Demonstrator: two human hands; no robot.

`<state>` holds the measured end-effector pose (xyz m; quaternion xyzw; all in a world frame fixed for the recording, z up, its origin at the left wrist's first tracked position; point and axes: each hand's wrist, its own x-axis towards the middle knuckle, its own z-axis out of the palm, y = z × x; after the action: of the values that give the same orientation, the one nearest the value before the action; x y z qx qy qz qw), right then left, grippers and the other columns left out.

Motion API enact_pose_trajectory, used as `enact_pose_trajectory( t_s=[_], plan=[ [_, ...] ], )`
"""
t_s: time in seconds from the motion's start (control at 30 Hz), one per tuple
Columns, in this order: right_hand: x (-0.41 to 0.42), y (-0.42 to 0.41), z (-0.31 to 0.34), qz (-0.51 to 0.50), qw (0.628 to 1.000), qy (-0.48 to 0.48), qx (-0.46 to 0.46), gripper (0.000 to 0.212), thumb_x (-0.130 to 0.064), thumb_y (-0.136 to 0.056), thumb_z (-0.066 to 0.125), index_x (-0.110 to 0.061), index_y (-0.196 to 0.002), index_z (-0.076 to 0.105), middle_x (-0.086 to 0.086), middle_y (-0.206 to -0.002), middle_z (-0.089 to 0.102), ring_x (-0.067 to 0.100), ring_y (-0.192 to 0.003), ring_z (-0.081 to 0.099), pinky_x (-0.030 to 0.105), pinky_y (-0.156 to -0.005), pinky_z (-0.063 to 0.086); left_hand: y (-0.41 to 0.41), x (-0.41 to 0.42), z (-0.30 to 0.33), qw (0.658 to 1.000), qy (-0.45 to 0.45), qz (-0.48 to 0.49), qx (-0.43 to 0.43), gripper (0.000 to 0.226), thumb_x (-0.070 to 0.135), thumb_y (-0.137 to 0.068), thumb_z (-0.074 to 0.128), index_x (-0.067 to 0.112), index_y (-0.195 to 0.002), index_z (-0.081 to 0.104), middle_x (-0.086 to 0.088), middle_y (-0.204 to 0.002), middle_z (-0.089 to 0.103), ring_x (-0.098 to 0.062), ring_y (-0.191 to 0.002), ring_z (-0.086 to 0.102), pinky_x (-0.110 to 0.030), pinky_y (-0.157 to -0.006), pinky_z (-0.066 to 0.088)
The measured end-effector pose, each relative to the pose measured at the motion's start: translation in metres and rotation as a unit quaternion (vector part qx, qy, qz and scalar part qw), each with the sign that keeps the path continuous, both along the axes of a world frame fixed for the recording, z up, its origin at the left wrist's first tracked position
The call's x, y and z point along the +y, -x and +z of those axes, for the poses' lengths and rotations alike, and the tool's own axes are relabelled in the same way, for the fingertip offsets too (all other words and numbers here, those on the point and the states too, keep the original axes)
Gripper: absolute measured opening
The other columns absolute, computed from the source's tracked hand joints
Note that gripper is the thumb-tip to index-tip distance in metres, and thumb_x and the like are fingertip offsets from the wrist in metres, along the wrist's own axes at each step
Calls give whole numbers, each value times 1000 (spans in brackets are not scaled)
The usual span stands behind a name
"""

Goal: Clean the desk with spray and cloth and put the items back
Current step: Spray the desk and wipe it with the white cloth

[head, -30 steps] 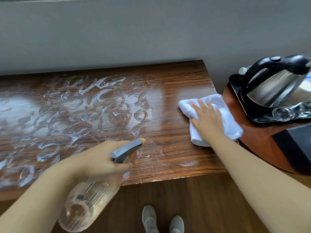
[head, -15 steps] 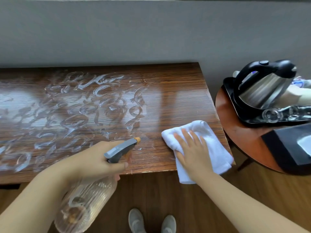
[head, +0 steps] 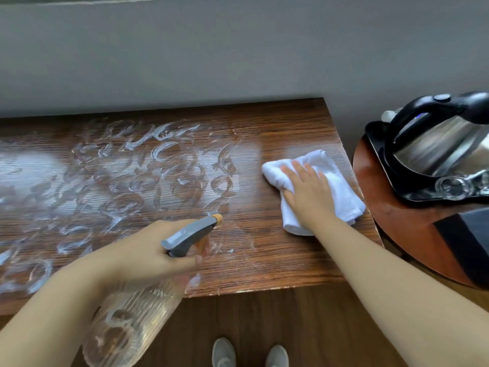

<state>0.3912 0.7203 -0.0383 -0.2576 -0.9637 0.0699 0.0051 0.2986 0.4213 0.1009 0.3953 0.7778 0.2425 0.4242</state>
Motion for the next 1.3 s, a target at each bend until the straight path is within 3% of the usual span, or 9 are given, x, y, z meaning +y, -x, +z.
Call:
enact_pose_trajectory(
  t_s=[0.1, 0.27, 0.33, 0.5, 0.67, 0.83, 0.97, 1.13, 1.3],
  plan=[
    [26, -18, 3, -51, 998, -22, 1, 59, -42, -86, 25, -24, -139, 44, 1, -151, 38, 27, -137, 34, 48, -110, 26, 1, 7, 0, 1000, -6, -17, -8, 35, 34, -91, 63, 65, -84, 50, 10, -53, 44, -6, -49, 38, -19, -53, 32],
    [15, -80, -1, -77, 997, -24, 4, 60, -41, -86, 26, -19, -137, 47, 4, -145, 46, 30, -129, 43, 50, -104, 35, -4, 15, -4, 999, -16, -26, -21, 20, 55, -78, 60, 47, -96, 57, -2, -75, 63, -27, -66, 55, -38, -66, 48],
    [0, -101, -5, -65, 998, -24, -3, 58, -41, -87, 27, -19, -137, 46, 4, -144, 48, 30, -128, 45, 51, -102, 36, -7, 19, -5, 999, -29, -30, -14, 13, 42, -87, 65, 48, -95, 56, -11, -83, 65, -33, -76, 61, -41, -71, 50],
    [-43, -119, -10, -17, 999, -35, 25, 53, -40, -88, 34, -23, -137, 44, 4, -141, 50, 28, -129, 44, 46, -104, 28, -14, 22, -3, 998, -44, -38, 9, 19, 30, -92, 66, 47, -92, 56, -6, -81, 62, -10, -59, 53, -21, -61, 43],
    [-82, -85, -13, 78, 996, -22, 24, 54, -41, -86, 37, -25, -135, 50, 1, -141, 51, 28, -129, 46, 49, -104, 27, -10, 11, -4, 999, -14, -28, 7, 9, 33, -92, 64, 27, -97, 59, 2, -65, 51, -5, -57, 43, -22, -61, 37],
    [-81, -37, -15, 101, 995, -9, 24, 55, -44, -84, 38, -28, -135, 47, 1, -142, 49, 26, -130, 39, 48, -106, 22, -10, 8, 1, 1000, 5, -26, 3, 46, 23, -94, 62, 60, -69, 50, 18, -56, 51, -3, -50, 43, -11, -55, 36],
    [-54, -14, -5, 63, 998, 8, 2, 63, -48, -83, 24, -28, -139, 47, 0, -149, 42, 28, -136, 38, 46, -109, 15, -11, 3, 3, 999, 31, -11, -13, 52, 29, -93, 62, 74, -74, 46, 13, -57, 46, -4, -52, 40, -14, -55, 35],
    [-9, -33, 0, -7, 1000, -9, 14, 69, -48, -82, 18, -25, -141, 45, 2, -151, 39, 31, -136, 36, 49, -109, 19, -13, -3, -5, 999, 42, -12, 0, 18, 25, -93, 64, 21, -83, 50, 11, -60, 46, -5, -53, 39, -14, -55, 36],
    [5, -88, -3, -57, 998, -29, 28, 53, -40, -87, 29, -24, -136, 41, 6, -143, 48, 35, -127, 46, 53, -100, 37, -22, 4, -8, 998, 41, -48, -27, 8, 19, -92, 64, 16, -92, 57, 13, -60, 50, -2, -55, 54, -16, -58, 42]
  ],
)
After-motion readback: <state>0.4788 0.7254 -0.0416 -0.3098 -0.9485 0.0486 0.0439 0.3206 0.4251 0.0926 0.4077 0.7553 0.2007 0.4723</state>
